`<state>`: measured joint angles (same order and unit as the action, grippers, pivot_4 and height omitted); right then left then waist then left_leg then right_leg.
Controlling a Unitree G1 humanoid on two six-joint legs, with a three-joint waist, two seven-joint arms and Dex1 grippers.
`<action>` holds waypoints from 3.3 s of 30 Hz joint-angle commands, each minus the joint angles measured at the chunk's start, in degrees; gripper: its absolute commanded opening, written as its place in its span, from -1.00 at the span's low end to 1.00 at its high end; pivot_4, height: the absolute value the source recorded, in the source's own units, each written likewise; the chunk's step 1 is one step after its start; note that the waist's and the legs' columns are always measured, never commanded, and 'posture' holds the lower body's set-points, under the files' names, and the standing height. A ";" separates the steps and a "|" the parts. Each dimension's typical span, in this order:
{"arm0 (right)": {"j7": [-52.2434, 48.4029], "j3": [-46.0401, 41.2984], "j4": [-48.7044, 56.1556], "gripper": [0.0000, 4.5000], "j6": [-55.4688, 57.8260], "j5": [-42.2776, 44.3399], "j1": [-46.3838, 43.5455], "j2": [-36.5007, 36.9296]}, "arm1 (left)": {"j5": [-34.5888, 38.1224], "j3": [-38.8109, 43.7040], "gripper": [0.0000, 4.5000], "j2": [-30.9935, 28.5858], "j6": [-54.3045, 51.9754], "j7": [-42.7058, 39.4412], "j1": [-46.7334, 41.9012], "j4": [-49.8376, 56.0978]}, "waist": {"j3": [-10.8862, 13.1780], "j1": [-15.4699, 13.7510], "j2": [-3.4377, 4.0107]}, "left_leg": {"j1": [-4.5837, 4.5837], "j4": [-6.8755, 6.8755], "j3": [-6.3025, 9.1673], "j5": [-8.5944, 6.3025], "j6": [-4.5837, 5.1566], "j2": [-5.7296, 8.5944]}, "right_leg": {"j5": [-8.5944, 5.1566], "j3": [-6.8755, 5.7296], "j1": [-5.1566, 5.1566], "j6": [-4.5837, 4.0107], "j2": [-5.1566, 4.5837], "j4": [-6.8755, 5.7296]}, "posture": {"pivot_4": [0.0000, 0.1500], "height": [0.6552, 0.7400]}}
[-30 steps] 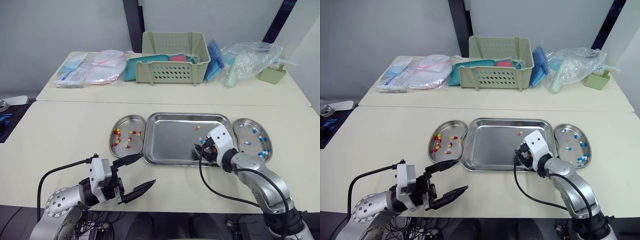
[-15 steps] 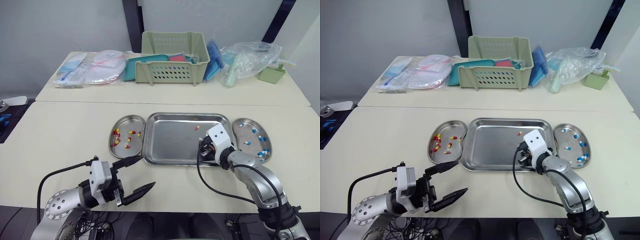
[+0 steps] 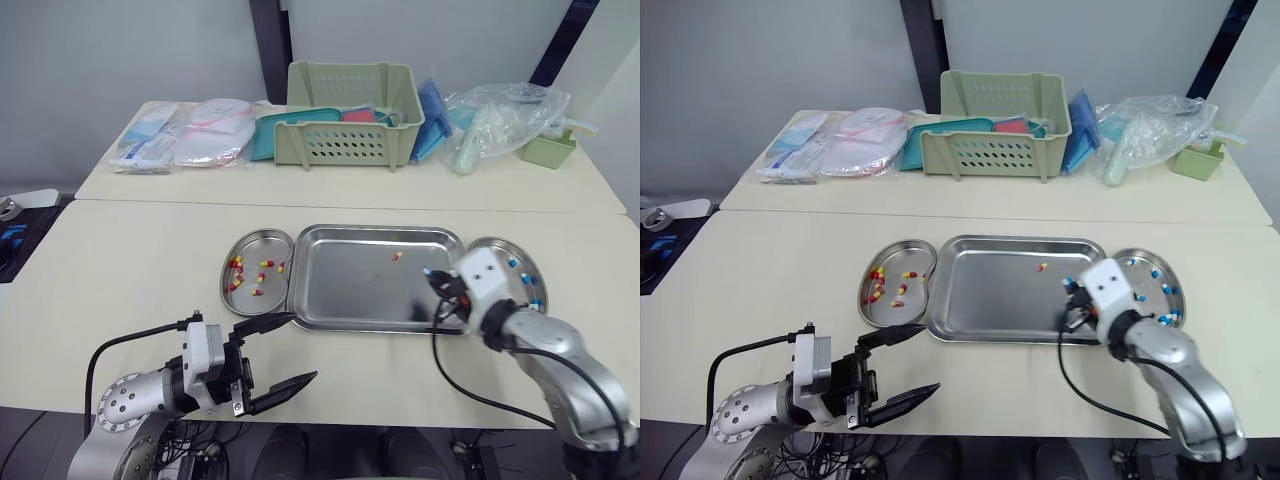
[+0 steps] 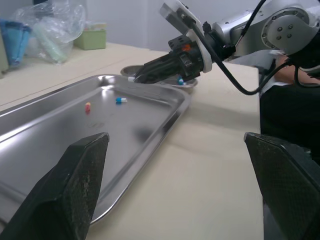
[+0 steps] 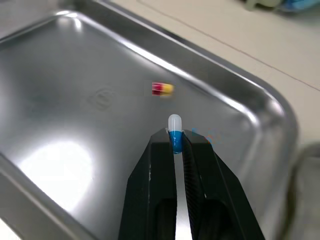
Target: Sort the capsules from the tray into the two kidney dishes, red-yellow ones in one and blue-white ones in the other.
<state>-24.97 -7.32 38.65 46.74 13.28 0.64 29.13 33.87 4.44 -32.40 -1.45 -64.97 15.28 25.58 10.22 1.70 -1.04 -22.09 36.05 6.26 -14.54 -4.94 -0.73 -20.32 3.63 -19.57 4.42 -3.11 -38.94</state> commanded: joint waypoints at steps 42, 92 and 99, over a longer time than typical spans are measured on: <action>-41.46 -30.55 -30.77 0.99 -35.38 6.91 27.07 25.14 | -4.70 33.62 1.00 -16.60 -11.00 9.76 7.55 -24.95 | 0.15 0.18 -0.15 | 0.23 -0.06 -0.10 -0.01 0.02 0.00 | -0.03 0.04 0.22 -0.03 0.00 0.09 | 1.00 1.00; -25.88 -12.54 -10.32 0.99 -35.83 7.88 21.66 8.15 | -5.85 36.95 1.00 -8.72 -14.23 11.45 13.68 -22.34 | 0.14 0.12 -0.39 | 0.23 -0.06 -0.06 -0.01 -0.01 -0.05 | -0.02 0.01 0.23 -0.03 -0.02 0.06 | 1.00 1.00; -24.97 -11.20 -10.41 0.99 -36.89 7.65 21.76 7.36 | -2.78 29.46 1.00 -11.60 -18.56 10.78 5.13 -9.94 | 0.12 -0.30 -0.43 | 0.21 -0.03 -0.03 -0.01 -0.01 -0.04 | -0.02 -0.02 0.26 -0.03 -0.02 0.05 | 1.00 1.00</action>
<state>-50.50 -18.58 27.03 10.95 20.83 22.39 36.84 29.23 35.76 -42.76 -18.86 -54.37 22.00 10.43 10.33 1.40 -1.47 -21.87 36.04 6.25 -14.54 -4.95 -0.76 -20.33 3.61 -19.29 4.40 -3.14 -38.89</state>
